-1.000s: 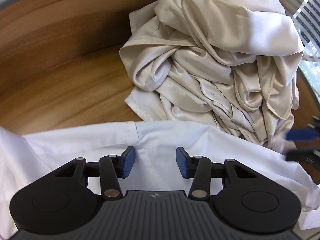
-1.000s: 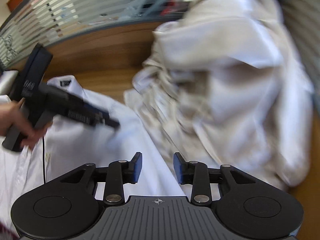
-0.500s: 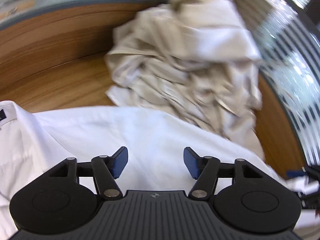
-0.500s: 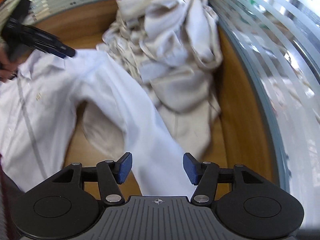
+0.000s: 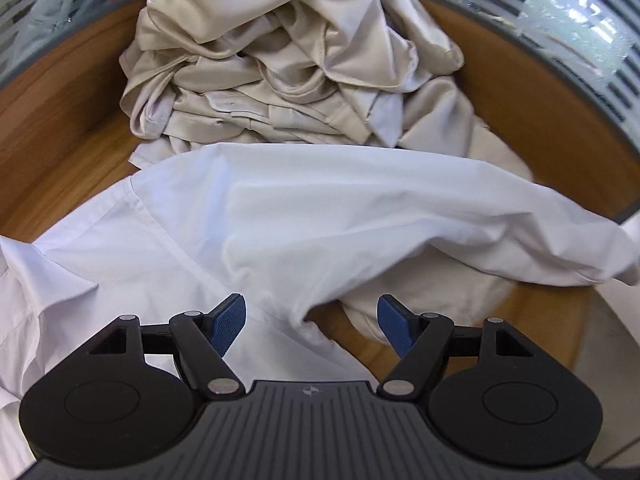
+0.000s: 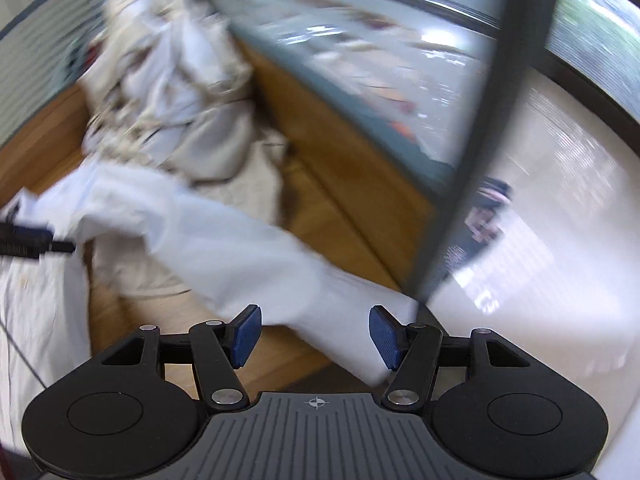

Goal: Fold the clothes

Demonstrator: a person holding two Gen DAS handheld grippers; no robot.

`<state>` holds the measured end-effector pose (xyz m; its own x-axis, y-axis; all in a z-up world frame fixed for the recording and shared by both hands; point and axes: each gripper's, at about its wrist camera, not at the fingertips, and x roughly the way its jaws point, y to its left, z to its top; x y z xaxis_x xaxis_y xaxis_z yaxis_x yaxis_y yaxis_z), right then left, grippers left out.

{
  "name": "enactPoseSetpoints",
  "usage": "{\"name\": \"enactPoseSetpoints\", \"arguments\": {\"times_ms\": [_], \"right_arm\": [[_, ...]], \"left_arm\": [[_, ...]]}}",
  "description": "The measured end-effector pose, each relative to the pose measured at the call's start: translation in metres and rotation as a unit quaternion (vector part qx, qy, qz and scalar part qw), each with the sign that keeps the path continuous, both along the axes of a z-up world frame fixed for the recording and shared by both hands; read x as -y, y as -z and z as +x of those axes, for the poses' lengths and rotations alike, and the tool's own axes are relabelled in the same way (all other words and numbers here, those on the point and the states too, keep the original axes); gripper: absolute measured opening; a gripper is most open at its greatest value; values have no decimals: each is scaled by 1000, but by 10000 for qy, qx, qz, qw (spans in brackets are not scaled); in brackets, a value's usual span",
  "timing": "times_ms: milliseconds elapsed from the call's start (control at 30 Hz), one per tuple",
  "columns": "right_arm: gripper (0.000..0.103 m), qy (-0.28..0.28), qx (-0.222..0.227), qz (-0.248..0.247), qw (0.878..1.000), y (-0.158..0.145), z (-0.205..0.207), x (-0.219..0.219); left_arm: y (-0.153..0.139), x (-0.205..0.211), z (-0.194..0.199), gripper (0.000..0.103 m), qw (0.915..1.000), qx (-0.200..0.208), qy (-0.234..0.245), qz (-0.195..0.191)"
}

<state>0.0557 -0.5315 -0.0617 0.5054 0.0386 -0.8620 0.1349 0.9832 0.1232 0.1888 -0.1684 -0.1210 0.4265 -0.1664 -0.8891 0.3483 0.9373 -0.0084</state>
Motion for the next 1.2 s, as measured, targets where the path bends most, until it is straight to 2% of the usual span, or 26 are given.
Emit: {"name": "enactPoseSetpoints", "arguments": {"times_ms": [133, 267, 333, 433, 500, 633, 700, 733, 767, 867, 1000, 1067, 1200], "right_arm": [[63, 746, 74, 444, 9962, 10, -14, 30], [62, 1352, 180, 947, 9861, 22, -25, 57], [62, 1648, 237, 1329, 9771, 31, -29, 70], [61, 2056, 357, 2182, 9533, 49, -29, 87], [49, 2191, 345, 2620, 9392, 60, -26, 90], [39, 2143, 437, 3106, 9250, 69, -22, 89], [16, 2070, 539, 3240, 9216, 68, -21, 87], [12, 2031, 603, 3316, 9193, 67, -21, 86], [9, 2011, 700, 3326, 9187, 63, -23, 86], [7, 1961, 1024, 3250, 9195, 44, -28, 83], [7, 1914, 1530, 2899, 9252, 6, -39, 80], [7, 1849, 1759, 2643, 9301, -15, -45, 77], [7, 1606, 2082, 1967, 9445, -52, -52, 66]], "left_arm": [[14, 7, 5, 76, 9994, 34, -170, 284], [18, 8, 4, 73, 9984, 51, -430, 372], [18, 9, 2, 73, 9976, 93, -548, 424], [14, 6, -5, 73, 9968, 86, -741, 301], [11, 7, -10, 73, 9968, 25, -767, 223], [15, 16, -18, 73, 9977, -62, -612, 289], [21, 22, -16, 73, 9973, -41, -576, 458], [24, 24, -13, 72, 9968, -42, -611, 520], [26, 25, -11, 70, 9962, -44, -650, 578], [30, 28, -5, 60, 9942, -26, -700, 812], [27, 16, -1, 36, 9932, 26, -779, 860], [24, 6, 2, 30, 9936, -24, -854, 746], [24, -10, 2, 30, 9950, -65, -731, 680]]}}
